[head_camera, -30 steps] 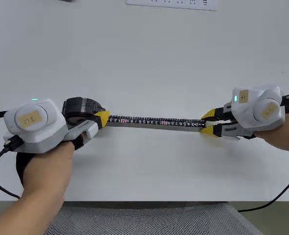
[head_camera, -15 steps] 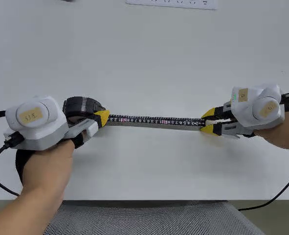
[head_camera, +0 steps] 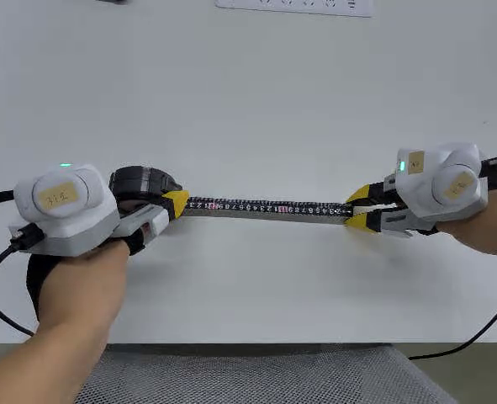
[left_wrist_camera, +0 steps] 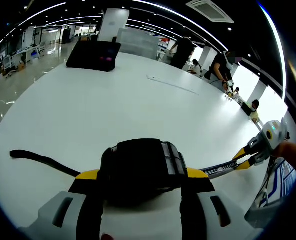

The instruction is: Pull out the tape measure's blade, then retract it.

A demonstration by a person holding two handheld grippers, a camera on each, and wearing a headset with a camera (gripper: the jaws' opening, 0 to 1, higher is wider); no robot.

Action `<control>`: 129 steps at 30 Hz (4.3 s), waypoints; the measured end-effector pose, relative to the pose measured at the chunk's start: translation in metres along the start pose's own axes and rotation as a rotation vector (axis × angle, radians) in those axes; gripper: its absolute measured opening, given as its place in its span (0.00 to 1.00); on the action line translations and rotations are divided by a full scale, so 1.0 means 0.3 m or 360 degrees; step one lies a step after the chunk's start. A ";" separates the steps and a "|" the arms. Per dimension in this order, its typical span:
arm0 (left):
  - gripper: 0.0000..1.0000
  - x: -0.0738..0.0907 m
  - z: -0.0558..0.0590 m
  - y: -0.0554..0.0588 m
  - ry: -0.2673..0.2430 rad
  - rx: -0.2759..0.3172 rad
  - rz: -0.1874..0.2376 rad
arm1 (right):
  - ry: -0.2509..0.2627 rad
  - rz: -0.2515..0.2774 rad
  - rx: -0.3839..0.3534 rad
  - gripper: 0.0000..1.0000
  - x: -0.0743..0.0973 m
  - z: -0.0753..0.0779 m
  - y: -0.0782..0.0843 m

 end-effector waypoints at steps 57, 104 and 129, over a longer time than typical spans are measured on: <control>0.58 0.008 -0.007 0.003 0.0075 0.0092 -0.0026 | -0.0085 0.0175 0.0047 0.11 -0.139 0.009 -0.222; 0.58 0.009 -0.015 0.000 0.0108 0.0114 -0.0029 | -0.0142 0.0314 0.0069 0.11 -0.297 0.017 -0.406; 0.58 0.006 -0.019 0.001 0.0121 0.0120 -0.0020 | -0.0185 0.0404 0.0053 0.11 -0.383 0.012 -0.530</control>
Point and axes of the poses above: the centre of the closed fingertips' face, and the gripper's own axes: x roughly backward along the fingers, z roughly to its right, y roughly out of its underside, the point moved 6 cm from there along x, roughly backward along the fingers, and after that the axes turned 7 degrees about x, right-handed, at the moved point
